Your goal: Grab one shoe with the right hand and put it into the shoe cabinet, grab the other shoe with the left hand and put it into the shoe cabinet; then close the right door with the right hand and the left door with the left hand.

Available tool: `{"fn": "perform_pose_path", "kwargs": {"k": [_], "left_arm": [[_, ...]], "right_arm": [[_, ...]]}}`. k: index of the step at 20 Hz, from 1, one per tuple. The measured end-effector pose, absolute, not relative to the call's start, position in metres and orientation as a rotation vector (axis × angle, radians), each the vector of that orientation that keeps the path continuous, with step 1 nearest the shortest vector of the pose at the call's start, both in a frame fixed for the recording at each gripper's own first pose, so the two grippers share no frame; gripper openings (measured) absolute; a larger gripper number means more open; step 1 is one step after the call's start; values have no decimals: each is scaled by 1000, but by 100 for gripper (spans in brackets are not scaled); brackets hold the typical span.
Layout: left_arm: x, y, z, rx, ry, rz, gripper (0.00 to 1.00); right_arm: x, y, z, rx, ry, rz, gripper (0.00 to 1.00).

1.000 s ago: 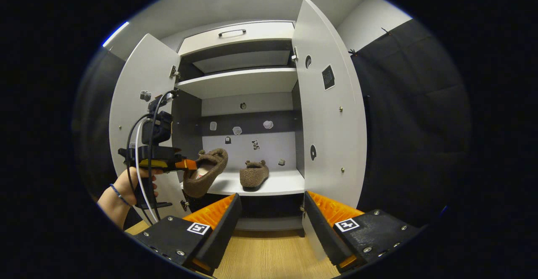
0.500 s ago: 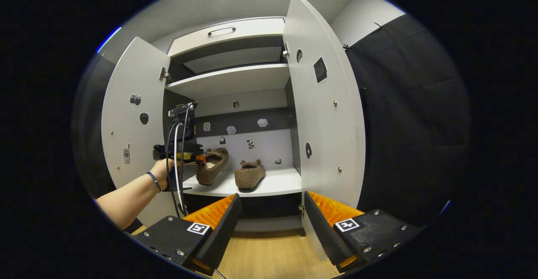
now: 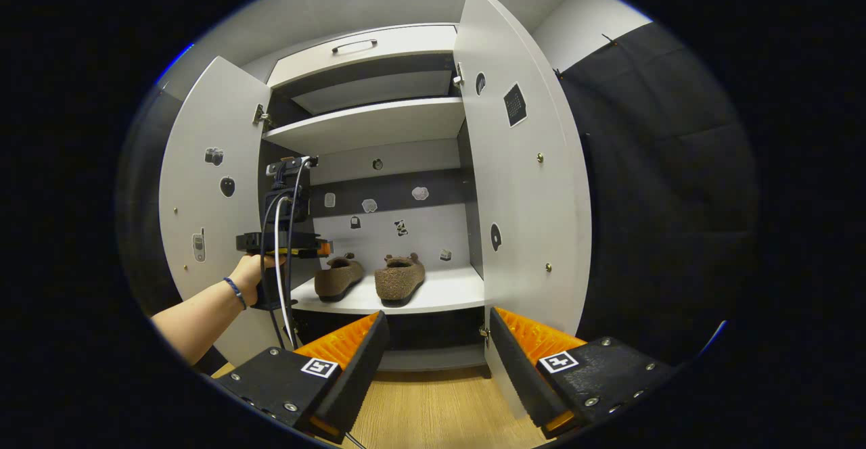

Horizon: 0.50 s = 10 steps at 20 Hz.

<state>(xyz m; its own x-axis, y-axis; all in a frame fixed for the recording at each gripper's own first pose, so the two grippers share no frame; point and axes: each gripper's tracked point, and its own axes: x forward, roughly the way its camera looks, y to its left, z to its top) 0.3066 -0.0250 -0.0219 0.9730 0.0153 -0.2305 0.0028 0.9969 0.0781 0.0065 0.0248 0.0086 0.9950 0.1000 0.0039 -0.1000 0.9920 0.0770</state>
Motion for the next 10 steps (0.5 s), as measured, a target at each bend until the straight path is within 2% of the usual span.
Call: {"fn": "perform_pose_path", "kwargs": {"k": [4,7,10], "left_arm": [[252,-24,-14,70,187,2,67],[213,-22,-10,50,160,-2,79],[175,-19,0,91,107,9,81]], "right_arm": [[3,16,14,71,-9,99,92],[1,4,15,72,-9,90,92],[-5,-10,15,72,-15,80,92]]}}
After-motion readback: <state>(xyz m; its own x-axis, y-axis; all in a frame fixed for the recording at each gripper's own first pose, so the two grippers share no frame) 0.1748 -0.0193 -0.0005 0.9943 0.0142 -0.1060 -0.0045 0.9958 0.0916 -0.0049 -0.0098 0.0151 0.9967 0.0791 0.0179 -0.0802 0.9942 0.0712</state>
